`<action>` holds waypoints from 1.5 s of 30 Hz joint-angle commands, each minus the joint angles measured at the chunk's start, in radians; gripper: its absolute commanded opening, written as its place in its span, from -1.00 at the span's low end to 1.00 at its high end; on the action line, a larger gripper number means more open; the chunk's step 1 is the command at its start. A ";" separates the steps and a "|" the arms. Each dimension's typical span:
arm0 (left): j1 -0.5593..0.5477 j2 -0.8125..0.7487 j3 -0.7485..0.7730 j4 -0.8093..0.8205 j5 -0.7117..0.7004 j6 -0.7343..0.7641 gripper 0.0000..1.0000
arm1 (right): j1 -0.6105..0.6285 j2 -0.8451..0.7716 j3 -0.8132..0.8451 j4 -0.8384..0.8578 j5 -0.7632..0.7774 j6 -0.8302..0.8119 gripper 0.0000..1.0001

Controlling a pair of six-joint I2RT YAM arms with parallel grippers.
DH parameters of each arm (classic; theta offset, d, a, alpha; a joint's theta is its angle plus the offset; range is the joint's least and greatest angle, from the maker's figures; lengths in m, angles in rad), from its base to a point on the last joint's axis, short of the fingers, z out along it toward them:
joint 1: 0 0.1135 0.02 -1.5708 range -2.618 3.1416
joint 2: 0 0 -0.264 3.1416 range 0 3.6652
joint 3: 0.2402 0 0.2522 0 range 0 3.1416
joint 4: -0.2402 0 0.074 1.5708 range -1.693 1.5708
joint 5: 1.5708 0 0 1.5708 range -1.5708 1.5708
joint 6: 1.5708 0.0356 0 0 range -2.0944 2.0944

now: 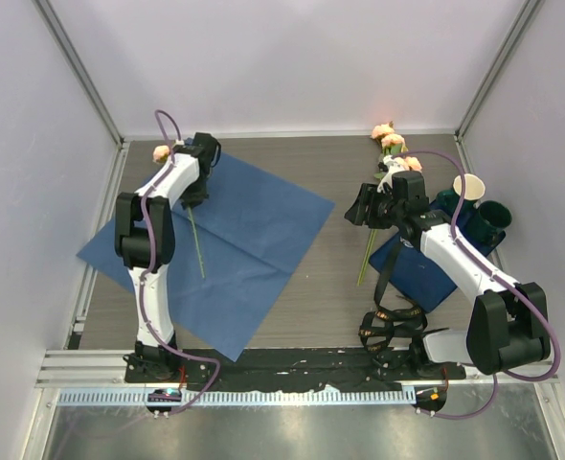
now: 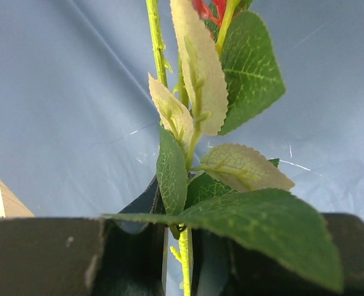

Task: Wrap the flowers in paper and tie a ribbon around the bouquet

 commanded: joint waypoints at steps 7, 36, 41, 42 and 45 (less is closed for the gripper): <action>-0.005 -0.007 -0.040 0.045 -0.080 0.004 -0.66 | 0.004 -0.030 0.003 0.032 -0.008 -0.013 0.15; -0.005 0.019 0.003 0.016 -0.084 0.023 0.07 | 0.003 0.040 0.054 -0.076 0.225 0.013 0.18; -0.014 -0.128 0.049 -0.087 0.034 0.000 0.69 | -0.040 0.149 0.126 -0.166 0.430 0.064 0.18; -0.021 -0.157 0.038 -0.094 0.068 -0.002 0.73 | -0.055 0.167 0.137 -0.166 0.436 0.073 0.16; -0.032 -0.300 -0.035 -0.061 0.275 -0.037 0.82 | -0.088 0.244 0.175 -0.163 0.468 0.081 0.03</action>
